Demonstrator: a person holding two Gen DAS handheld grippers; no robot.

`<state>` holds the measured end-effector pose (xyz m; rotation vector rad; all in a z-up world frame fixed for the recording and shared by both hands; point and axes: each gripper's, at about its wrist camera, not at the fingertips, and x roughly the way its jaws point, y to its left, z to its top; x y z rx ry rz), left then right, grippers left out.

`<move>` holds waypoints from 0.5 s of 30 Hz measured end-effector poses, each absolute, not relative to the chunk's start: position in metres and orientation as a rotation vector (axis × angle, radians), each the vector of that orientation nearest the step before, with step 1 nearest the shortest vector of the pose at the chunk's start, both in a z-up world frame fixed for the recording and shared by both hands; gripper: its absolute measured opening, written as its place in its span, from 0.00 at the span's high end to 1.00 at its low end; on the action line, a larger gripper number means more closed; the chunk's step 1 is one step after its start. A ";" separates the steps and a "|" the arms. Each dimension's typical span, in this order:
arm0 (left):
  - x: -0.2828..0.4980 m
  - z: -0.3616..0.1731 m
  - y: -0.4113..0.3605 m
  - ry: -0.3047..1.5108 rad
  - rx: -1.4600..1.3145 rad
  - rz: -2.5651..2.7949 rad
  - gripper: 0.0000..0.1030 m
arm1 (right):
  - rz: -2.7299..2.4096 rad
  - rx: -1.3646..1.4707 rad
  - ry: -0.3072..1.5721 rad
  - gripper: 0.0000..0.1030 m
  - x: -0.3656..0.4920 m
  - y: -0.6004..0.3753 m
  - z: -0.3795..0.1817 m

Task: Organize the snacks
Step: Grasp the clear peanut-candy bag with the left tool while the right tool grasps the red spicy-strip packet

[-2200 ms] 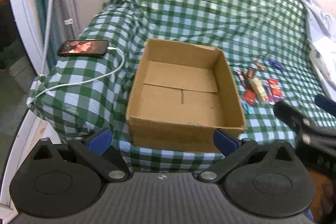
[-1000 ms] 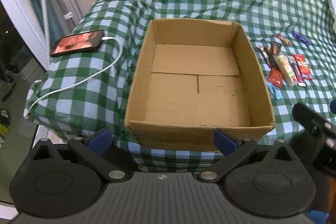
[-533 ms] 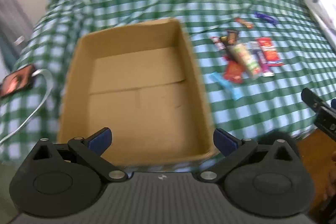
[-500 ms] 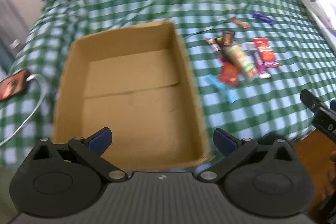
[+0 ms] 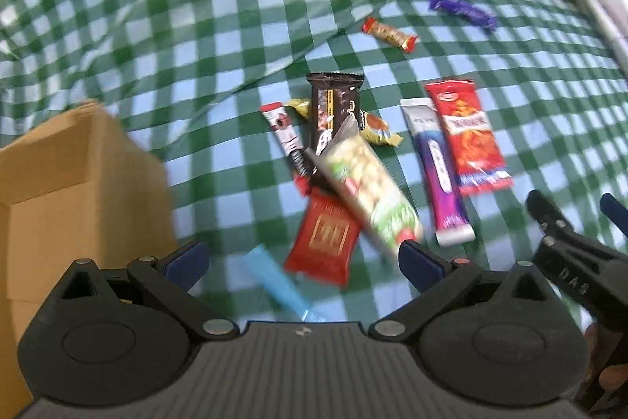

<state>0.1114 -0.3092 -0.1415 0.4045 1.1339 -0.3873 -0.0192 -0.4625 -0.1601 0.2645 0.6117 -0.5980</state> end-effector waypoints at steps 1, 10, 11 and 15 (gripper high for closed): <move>0.121 -0.152 -0.319 1.150 0.401 -0.378 0.00 | -0.575 0.264 0.630 0.00 -0.005 -0.472 -0.170; 0.167 -0.207 -0.365 1.253 0.360 -0.349 0.01 | -0.475 0.206 0.745 0.00 0.091 -0.501 -0.238; 0.167 -0.208 -0.367 1.256 0.356 -0.352 0.01 | -0.483 0.193 0.713 0.01 0.094 -0.501 -0.241; 0.167 -0.211 -0.369 1.252 0.328 -0.364 0.35 | -0.493 0.196 0.694 0.01 0.099 -0.501 -0.242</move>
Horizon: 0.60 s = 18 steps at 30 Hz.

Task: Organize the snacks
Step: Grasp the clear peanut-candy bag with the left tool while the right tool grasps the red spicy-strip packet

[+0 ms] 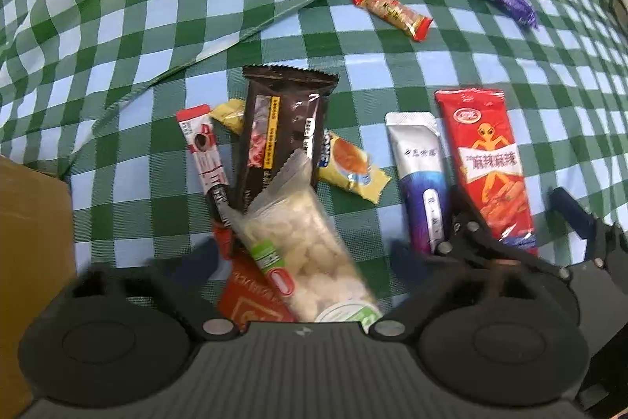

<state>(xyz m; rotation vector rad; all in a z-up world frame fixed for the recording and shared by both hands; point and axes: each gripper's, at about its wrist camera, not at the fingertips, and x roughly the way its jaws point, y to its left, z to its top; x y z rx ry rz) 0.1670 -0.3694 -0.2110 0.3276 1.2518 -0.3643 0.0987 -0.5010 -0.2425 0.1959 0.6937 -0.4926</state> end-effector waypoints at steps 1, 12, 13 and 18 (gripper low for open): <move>0.166 -0.211 -0.369 1.251 0.339 -0.360 0.44 | -0.491 0.190 0.691 0.01 0.099 -0.500 -0.243; 0.131 -0.153 -0.325 1.179 0.252 -0.489 0.61 | -0.474 0.187 0.635 0.63 0.046 -0.488 -0.212; 0.126 -0.142 -0.316 1.172 0.223 -0.517 0.61 | -0.489 0.207 0.621 0.64 0.039 -0.488 -0.206; 0.097 -0.092 -0.280 1.131 0.115 -0.644 0.62 | -0.531 0.317 0.532 0.64 -0.003 -0.481 -0.173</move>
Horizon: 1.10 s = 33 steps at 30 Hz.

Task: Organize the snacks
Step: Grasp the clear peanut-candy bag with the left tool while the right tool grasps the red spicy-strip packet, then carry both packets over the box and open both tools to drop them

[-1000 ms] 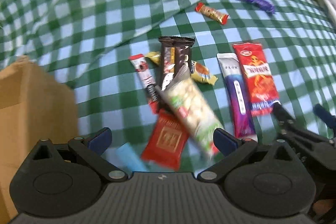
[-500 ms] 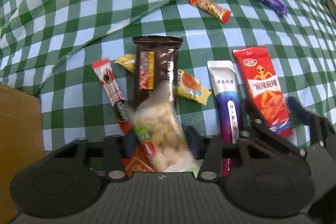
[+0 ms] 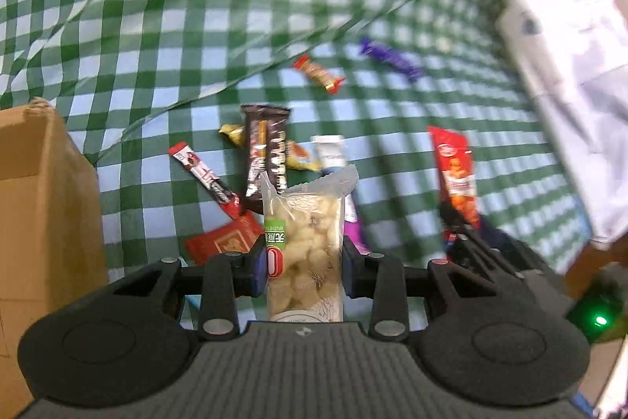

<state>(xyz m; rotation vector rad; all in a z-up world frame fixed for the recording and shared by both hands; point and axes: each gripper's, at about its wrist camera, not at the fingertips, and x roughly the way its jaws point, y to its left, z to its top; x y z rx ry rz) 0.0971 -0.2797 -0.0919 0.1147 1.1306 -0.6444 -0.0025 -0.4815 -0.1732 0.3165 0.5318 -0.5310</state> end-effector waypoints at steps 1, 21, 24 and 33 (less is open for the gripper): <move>0.089 -0.080 -0.271 1.115 0.106 -0.668 0.61 | -0.532 0.326 0.516 0.64 -0.011 -0.477 -0.168; -0.040 0.017 -0.023 0.951 0.028 -0.488 0.62 | -0.140 0.352 0.390 0.64 -0.126 -0.269 -0.048; -0.058 0.018 0.017 0.940 -0.011 -0.450 0.62 | -0.064 0.365 0.426 0.64 -0.133 -0.230 -0.044; -0.099 0.012 0.087 0.900 -0.058 -0.381 0.62 | 0.059 0.262 0.520 0.64 -0.146 -0.133 -0.040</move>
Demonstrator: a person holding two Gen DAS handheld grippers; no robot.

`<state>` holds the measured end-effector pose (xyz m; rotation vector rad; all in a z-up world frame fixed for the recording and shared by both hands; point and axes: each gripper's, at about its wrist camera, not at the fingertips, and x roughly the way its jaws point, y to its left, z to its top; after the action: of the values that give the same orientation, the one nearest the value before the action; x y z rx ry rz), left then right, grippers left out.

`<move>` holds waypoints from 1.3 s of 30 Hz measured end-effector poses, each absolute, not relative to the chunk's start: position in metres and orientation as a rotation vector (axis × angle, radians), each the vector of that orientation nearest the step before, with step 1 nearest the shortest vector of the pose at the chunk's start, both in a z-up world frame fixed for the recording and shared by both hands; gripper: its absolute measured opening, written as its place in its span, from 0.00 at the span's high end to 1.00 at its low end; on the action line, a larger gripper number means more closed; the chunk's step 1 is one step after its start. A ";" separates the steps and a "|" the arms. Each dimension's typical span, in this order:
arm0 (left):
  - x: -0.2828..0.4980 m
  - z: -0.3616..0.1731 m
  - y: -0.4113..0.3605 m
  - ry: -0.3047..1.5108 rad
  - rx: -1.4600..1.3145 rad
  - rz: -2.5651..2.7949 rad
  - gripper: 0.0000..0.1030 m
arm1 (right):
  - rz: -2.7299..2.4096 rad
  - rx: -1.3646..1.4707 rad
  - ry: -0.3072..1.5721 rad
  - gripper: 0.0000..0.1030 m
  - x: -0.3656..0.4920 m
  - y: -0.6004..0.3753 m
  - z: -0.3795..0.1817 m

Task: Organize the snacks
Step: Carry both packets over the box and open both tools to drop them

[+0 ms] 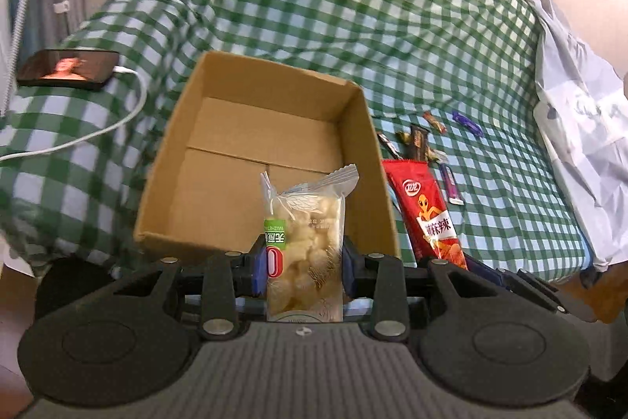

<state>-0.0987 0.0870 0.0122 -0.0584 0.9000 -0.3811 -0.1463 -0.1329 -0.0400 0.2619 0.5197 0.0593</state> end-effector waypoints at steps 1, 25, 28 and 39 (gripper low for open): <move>-0.102 0.013 0.092 0.889 -0.056 -0.381 0.62 | 0.066 0.246 0.525 0.64 -0.148 -0.127 -0.039; -0.069 0.024 0.145 0.865 -0.303 -0.478 0.62 | 0.026 0.111 0.554 0.64 -0.124 -0.094 -0.030; -0.055 0.023 0.150 0.889 -0.361 -0.509 0.62 | 0.026 0.101 0.544 0.64 -0.117 -0.094 -0.028; 0.002 0.011 0.127 0.901 -0.269 -0.435 0.62 | 0.027 0.117 0.551 0.64 -0.068 -0.109 -0.032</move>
<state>0.0020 0.1273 0.0106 -0.2692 0.9011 -0.4349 -0.0677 -0.1093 -0.0324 0.1168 0.5510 0.0270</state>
